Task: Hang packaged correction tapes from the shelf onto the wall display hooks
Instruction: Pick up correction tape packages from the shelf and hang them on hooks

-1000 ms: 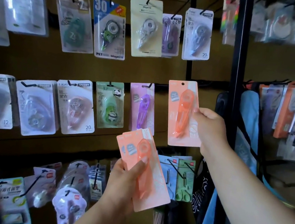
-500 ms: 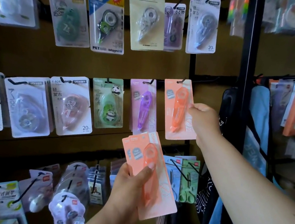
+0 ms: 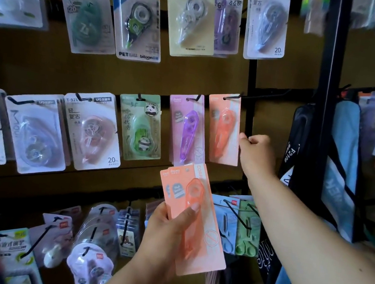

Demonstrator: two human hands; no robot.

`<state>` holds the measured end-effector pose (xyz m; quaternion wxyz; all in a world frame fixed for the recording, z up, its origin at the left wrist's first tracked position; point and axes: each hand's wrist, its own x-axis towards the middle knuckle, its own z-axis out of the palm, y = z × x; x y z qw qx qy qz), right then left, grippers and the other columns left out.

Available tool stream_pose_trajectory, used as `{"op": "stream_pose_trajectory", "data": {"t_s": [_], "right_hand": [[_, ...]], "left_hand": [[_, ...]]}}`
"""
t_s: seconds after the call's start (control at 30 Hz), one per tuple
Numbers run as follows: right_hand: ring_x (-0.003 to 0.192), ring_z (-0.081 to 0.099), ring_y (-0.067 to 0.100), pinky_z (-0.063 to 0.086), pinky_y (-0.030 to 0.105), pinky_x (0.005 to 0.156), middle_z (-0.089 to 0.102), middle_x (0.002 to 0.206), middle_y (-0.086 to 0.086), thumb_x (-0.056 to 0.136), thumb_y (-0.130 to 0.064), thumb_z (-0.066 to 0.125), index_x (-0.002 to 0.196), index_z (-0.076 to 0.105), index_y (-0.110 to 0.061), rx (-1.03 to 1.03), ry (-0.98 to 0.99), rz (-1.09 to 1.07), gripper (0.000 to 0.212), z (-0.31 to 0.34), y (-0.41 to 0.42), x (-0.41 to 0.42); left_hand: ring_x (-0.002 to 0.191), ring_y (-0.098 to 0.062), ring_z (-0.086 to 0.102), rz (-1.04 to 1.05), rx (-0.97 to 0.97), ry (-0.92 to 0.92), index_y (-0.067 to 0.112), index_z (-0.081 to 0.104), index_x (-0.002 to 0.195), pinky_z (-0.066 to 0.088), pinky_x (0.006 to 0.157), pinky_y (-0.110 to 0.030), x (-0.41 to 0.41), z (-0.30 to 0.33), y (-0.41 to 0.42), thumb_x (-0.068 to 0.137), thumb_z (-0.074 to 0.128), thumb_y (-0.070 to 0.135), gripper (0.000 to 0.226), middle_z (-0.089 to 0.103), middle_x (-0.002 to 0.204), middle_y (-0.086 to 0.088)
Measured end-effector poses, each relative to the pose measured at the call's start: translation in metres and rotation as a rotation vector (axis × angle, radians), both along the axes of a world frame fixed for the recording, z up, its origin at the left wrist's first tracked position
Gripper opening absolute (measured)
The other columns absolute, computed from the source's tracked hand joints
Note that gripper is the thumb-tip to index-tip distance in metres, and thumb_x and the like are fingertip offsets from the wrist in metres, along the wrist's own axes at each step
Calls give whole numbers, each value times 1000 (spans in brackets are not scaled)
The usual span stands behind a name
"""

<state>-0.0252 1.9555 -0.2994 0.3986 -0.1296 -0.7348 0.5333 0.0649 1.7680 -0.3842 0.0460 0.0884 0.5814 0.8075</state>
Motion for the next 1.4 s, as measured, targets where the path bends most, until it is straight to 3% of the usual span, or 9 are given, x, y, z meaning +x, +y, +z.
{"op": "stream_pose_trajectory", "data": {"t_s": [0.17, 0.33, 0.6, 0.87, 1.0, 1.07, 1.13, 1.27, 1.4], "right_hand": [[77, 58, 19, 49, 36, 72, 60, 80, 0, 86, -48, 61, 81, 55, -18, -123, -21, 347, 30, -34, -25, 55], [61, 67, 10, 51, 25, 58, 70, 67, -6, 77, -39, 76, 77, 63, -12, -183, -157, 570, 30, -61, -47, 97], [68, 72, 23, 60, 41, 72, 73, 73, 3, 76, -33, 78, 83, 66, -9, -234, -181, 568, 28, -57, -48, 104], [70, 73, 24, 59, 40, 70, 75, 73, 3, 76, -34, 78, 78, 69, -12, -301, -187, 625, 24, -62, -49, 98], [67, 68, 25, 55, 37, 68, 72, 74, 8, 74, -27, 80, 77, 66, -6, -401, -142, 593, 25, -63, -43, 91], [70, 63, 24, 47, 36, 70, 68, 73, 7, 70, -31, 82, 73, 66, -6, -383, -112, 550, 29, -60, -37, 87], [71, 58, 22, 42, 35, 71, 65, 67, 0, 69, -32, 82, 68, 67, -10, -338, -46, 513, 27, -51, -29, 84], [83, 65, 25, 50, 41, 83, 71, 81, 3, 78, -27, 75, 81, 69, -17, -303, 160, 415, 12, -5, -11, 81], [87, 71, 24, 56, 46, 84, 73, 91, 2, 84, -33, 71, 92, 69, -20, -250, 228, 350, 16, 39, 3, 77]], "left_hand": [[93, -29, 73, 20, -14, 0, 18, 62, 114, 59, 78, -49, -1, -3, 5, 75, 75, 27, 42, 76, 103, -5], [97, -31, 72, 23, -5, 39, 16, 61, 117, 57, 80, -48, 1, -1, 9, 64, 77, 27, 57, 75, 106, -9], [99, -34, 71, -1, 6, 45, 14, 59, 117, 54, 90, -58, 2, -1, 10, 65, 79, 25, 57, 74, 108, -11], [99, -34, 71, 13, -14, 71, 12, 59, 119, 55, 89, -56, 3, 0, 9, 70, 81, 26, 56, 72, 112, -14], [92, -32, 73, -2, 57, 6, 16, 61, 119, 58, 78, -54, 5, 3, 8, 97, 53, 32, 28, 75, 104, -12], [82, -28, 75, 28, 46, -31, 18, 62, 114, 60, 65, -47, 5, 3, 7, 100, 48, 32, 24, 77, 96, -9], [85, -30, 75, 76, 14, -40, 19, 63, 111, 60, 68, -50, 3, 3, 6, 99, 50, 35, 24, 77, 95, -7], [86, -31, 71, 155, -29, -28, 22, 63, 106, 56, 75, -63, 2, 5, 5, 96, 53, 41, 23, 75, 89, -3], [74, -24, 75, 118, -40, 2, 22, 65, 103, 60, 65, -50, 3, 6, 5, 94, 54, 45, 27, 77, 79, 2]]}}
